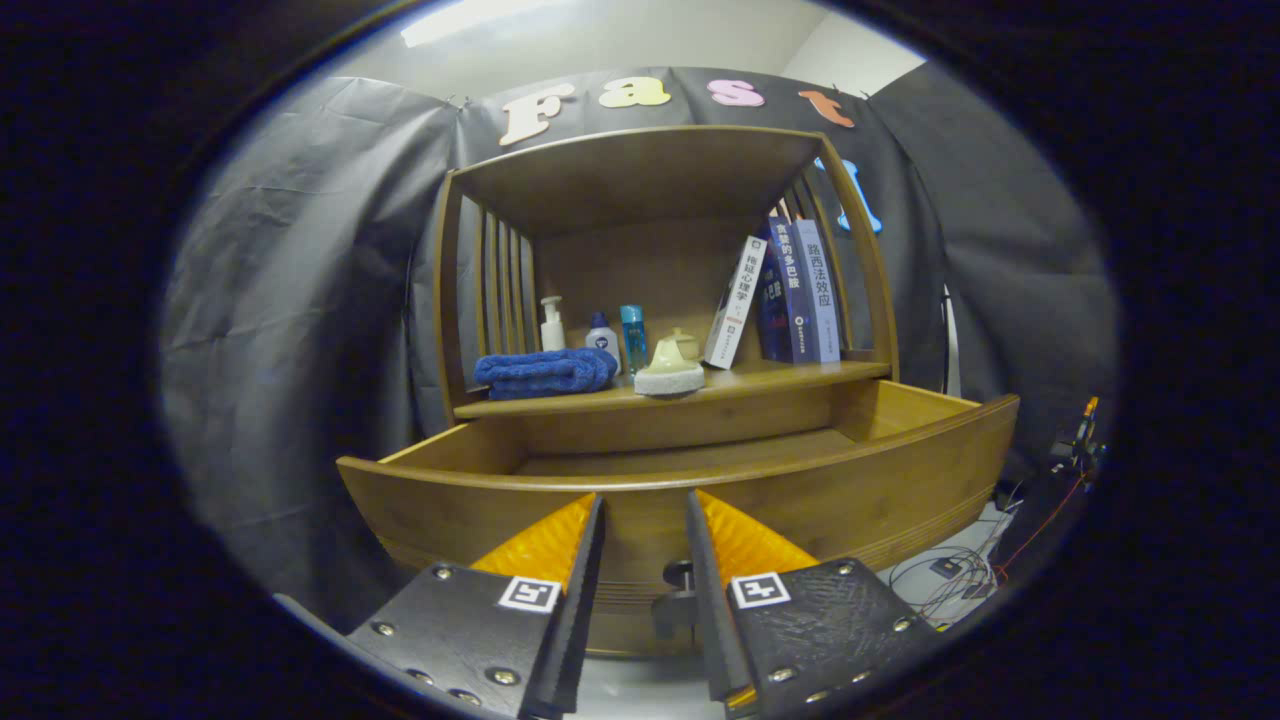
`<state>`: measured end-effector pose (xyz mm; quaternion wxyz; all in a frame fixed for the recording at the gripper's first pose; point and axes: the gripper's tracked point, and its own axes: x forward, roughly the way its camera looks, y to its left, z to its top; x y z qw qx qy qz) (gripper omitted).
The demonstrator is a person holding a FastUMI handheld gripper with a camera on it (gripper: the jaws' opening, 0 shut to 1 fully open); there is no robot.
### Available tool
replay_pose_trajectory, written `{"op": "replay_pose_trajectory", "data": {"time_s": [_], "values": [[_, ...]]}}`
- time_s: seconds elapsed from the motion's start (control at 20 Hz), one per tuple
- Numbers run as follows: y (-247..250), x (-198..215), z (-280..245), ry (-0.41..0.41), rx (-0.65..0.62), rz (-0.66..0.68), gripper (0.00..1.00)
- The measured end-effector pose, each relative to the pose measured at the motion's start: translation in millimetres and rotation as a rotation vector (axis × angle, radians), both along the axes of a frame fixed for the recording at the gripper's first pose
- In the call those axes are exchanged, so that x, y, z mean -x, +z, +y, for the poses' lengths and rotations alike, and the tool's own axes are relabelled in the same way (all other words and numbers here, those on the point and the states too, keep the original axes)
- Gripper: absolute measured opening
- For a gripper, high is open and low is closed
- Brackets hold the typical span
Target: Pull open the drawer, take out the items inside it, and place them on the countertop above the cabinet.
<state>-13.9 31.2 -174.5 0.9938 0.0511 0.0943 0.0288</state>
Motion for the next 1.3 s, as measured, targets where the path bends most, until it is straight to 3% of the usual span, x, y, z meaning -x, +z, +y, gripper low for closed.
{"op": "replay_pose_trajectory", "data": {"time_s": [1.3], "values": [[2,-33,-8,-0.006,0.066,-0.013,0.48]]}}
